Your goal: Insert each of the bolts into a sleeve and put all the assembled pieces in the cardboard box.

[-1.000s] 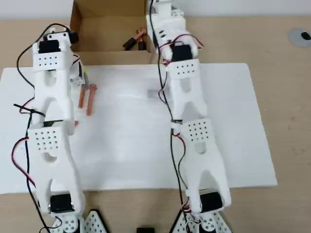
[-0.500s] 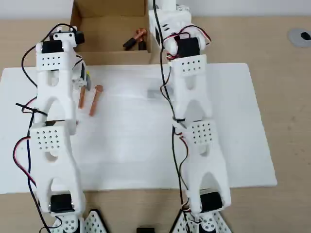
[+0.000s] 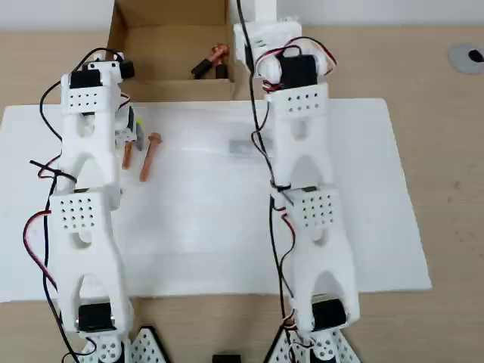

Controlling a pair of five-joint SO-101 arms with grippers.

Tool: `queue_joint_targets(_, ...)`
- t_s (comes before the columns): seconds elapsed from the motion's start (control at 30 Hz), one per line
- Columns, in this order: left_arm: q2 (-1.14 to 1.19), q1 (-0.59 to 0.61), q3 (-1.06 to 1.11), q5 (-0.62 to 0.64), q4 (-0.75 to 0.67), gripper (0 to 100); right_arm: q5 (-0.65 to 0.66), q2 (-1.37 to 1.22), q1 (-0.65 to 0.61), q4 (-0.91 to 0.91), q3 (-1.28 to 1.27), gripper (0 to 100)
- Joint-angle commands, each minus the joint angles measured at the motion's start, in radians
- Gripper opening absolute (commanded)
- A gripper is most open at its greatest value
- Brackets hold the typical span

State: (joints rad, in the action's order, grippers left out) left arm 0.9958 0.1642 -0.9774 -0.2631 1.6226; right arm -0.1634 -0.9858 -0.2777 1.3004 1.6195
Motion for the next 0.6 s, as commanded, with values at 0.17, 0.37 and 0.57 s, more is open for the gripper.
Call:
queue_joint_targets(0.17, 0.019, -0.017, -0.262, 0.0, 0.043, 19, -0.009, 0.104, 0.015, 0.06, 0.048, 15.7)
queue_joint_targets(0.37, 0.021, -0.015, -0.206, 0.0, 0.041, 19, -0.009, 0.11, 0.019, 0.147, 0.048, 15.7)
queue_joint_targets(0.57, 0.021, -0.017, -0.155, -0.002, 0.041, 19, -0.009, 0.174, 0.021, 0.226, 0.048, 15.7)
